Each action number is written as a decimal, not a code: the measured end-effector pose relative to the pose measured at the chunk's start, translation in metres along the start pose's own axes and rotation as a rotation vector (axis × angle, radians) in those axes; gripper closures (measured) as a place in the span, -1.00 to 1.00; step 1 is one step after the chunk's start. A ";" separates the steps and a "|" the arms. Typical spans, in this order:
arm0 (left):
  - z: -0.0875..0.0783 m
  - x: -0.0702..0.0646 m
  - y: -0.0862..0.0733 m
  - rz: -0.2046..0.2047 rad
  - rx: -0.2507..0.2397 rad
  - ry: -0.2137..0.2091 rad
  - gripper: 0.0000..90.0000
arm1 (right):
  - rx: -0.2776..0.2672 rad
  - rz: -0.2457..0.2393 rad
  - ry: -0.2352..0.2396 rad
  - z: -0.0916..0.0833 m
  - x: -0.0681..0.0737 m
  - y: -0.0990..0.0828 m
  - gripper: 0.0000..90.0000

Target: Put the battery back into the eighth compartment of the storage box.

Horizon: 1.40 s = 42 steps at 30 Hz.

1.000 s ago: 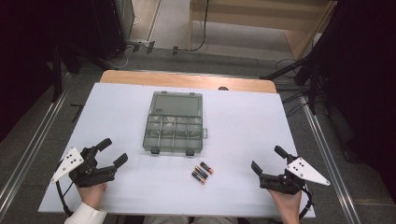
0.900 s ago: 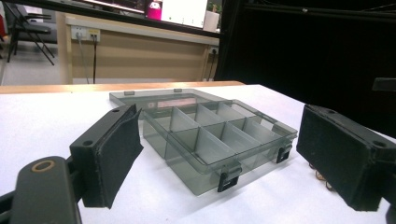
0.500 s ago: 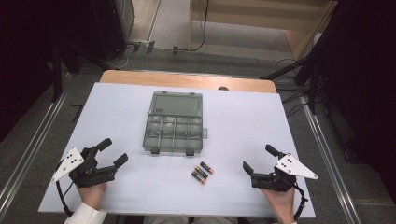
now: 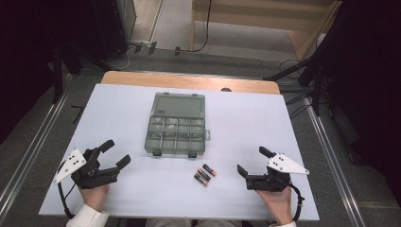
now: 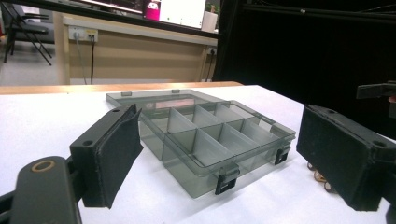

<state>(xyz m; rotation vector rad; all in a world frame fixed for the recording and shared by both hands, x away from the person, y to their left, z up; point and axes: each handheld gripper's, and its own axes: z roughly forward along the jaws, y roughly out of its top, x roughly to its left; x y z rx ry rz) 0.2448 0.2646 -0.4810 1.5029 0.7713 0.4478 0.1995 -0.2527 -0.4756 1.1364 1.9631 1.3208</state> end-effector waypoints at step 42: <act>0.001 0.000 0.000 0.001 0.001 -0.008 -0.71 | 0.376 -0.097 0.120 0.080 0.034 0.024 -0.92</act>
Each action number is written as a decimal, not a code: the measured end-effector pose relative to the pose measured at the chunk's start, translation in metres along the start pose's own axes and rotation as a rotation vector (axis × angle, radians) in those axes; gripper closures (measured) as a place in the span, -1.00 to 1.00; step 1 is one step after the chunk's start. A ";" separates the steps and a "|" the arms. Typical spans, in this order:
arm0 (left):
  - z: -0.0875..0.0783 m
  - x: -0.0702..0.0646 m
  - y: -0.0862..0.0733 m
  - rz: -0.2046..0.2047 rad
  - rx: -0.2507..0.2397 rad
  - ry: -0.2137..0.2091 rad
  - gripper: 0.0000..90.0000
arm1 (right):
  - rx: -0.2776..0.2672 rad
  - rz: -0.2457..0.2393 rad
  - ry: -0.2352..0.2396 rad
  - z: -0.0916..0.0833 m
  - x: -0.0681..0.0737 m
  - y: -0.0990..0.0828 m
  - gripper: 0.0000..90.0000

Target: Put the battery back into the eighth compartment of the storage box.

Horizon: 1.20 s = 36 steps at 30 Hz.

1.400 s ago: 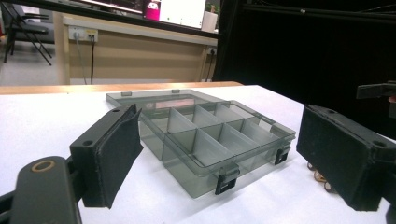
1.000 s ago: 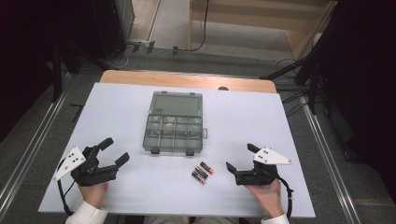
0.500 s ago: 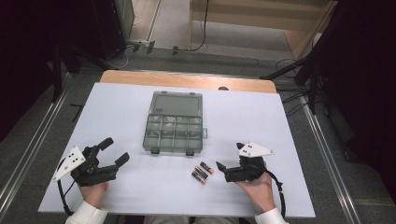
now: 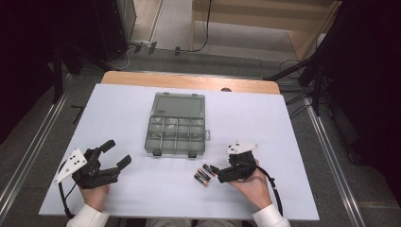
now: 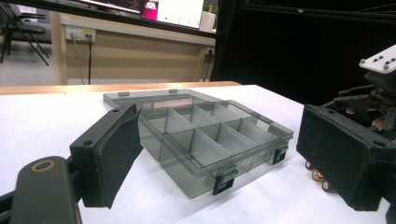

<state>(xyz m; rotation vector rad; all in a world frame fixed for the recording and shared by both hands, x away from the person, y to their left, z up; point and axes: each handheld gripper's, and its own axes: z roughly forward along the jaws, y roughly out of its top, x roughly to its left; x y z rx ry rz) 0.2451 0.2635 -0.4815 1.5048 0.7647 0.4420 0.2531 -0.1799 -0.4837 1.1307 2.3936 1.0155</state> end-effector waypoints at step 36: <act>0.001 0.001 0.000 -0.020 -0.002 -0.013 -0.71 | 0.568 -0.049 0.038 0.048 0.028 0.053 0.72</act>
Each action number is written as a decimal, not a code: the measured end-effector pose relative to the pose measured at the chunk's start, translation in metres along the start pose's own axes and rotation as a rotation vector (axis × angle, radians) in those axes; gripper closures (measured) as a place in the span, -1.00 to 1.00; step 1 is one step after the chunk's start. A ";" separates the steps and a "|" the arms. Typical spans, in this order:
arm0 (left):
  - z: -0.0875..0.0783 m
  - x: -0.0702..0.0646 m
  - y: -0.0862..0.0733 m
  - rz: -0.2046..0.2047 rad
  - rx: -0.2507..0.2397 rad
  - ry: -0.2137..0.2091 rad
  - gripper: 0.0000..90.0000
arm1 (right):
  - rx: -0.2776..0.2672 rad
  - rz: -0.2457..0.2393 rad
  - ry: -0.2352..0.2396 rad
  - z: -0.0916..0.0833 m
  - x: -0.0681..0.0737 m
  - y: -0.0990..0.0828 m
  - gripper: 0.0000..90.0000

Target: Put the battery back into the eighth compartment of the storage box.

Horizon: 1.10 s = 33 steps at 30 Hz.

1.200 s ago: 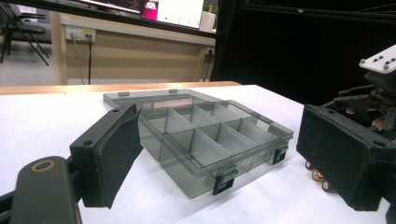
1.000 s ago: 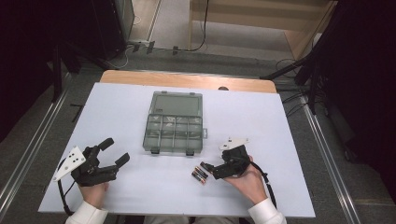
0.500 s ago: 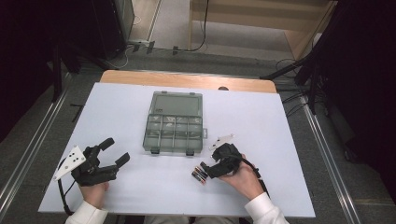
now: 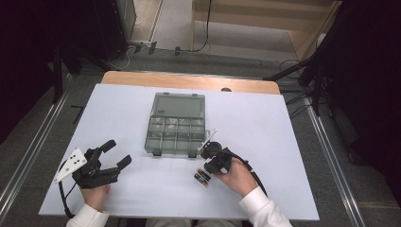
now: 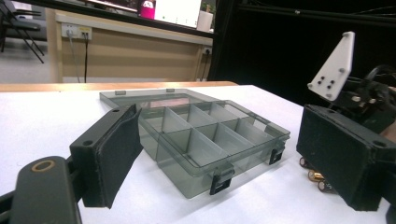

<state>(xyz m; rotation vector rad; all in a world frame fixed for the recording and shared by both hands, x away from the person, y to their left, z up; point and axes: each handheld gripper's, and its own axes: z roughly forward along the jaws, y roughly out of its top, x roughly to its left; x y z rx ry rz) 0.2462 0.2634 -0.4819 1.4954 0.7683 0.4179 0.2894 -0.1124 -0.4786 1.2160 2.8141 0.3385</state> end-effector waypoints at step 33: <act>0.000 0.000 0.000 -0.002 -0.001 -0.004 -0.71 | -0.141 0.105 0.071 -0.031 -0.003 0.024 0.74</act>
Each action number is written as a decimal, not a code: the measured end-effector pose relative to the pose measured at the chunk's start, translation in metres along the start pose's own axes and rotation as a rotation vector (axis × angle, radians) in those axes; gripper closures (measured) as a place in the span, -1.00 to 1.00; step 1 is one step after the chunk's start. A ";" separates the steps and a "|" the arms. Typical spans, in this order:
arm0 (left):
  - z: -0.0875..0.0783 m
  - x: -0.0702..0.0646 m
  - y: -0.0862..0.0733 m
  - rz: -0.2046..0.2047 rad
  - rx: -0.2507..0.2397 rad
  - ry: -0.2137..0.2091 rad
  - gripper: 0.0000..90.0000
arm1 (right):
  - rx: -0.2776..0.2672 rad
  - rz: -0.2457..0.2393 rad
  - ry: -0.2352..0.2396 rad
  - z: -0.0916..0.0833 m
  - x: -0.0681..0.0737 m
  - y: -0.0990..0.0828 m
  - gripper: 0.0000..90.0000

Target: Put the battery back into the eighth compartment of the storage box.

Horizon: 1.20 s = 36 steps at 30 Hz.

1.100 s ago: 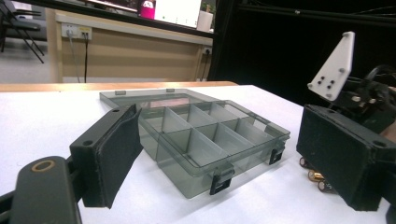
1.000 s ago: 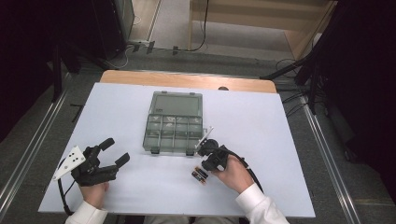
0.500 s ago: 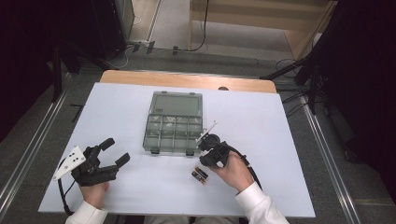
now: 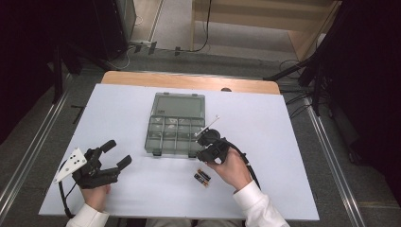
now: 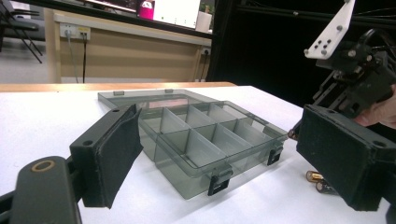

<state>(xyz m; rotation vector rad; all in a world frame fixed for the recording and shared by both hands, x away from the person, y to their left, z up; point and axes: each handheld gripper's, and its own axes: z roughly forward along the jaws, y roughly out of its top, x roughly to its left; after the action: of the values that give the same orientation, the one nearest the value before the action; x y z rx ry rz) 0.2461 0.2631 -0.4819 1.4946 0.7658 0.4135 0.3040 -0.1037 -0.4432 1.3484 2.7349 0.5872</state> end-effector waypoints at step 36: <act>0.002 0.002 -0.001 0.023 -0.001 0.012 -0.71 | -0.282 0.459 0.172 0.005 -0.027 0.021 0.74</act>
<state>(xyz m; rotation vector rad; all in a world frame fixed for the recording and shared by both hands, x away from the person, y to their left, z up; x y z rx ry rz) 0.2490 0.2630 -0.4833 1.5028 0.7585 0.4405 0.3373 -0.1117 -0.4441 1.9276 2.3294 1.1121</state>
